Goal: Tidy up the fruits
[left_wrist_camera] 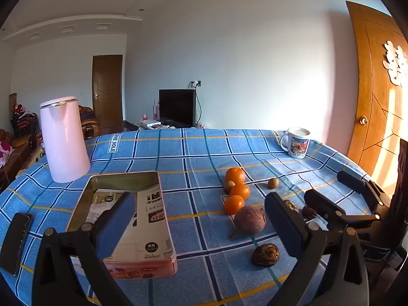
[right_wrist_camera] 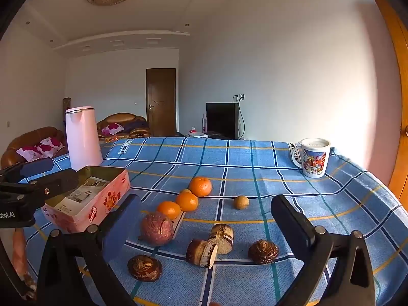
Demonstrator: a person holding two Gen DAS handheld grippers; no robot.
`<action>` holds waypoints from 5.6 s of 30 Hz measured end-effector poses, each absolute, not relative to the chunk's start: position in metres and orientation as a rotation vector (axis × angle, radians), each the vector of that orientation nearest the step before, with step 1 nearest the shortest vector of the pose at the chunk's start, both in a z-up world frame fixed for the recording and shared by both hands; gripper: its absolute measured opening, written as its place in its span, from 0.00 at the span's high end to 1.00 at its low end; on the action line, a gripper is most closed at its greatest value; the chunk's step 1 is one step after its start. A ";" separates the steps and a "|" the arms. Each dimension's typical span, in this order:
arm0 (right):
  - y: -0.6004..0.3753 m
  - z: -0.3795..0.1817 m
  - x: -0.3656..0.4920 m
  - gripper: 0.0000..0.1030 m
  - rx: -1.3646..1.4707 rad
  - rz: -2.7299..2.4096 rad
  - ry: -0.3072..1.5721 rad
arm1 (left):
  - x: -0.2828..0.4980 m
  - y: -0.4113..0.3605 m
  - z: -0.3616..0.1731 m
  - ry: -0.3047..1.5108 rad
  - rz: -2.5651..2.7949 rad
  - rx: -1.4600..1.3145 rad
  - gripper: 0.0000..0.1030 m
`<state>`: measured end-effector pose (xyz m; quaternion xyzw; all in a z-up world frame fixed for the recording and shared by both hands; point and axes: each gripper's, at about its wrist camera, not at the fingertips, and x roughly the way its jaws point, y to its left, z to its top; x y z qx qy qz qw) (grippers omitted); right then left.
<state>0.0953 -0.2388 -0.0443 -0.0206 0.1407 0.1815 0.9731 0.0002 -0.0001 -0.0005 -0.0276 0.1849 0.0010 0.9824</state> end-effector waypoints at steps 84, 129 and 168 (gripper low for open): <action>-0.295 -0.068 0.090 0.01 0.028 0.290 0.335 | 0.018 -0.038 -0.041 0.502 -0.106 -0.050 0.00; -0.238 -0.086 0.125 0.65 -0.102 0.533 0.577 | 0.014 -0.015 -0.043 0.502 -0.183 -0.106 0.58; -0.075 -0.029 0.126 0.66 -0.234 0.860 0.443 | 0.040 0.127 -0.039 0.495 0.090 -0.245 0.58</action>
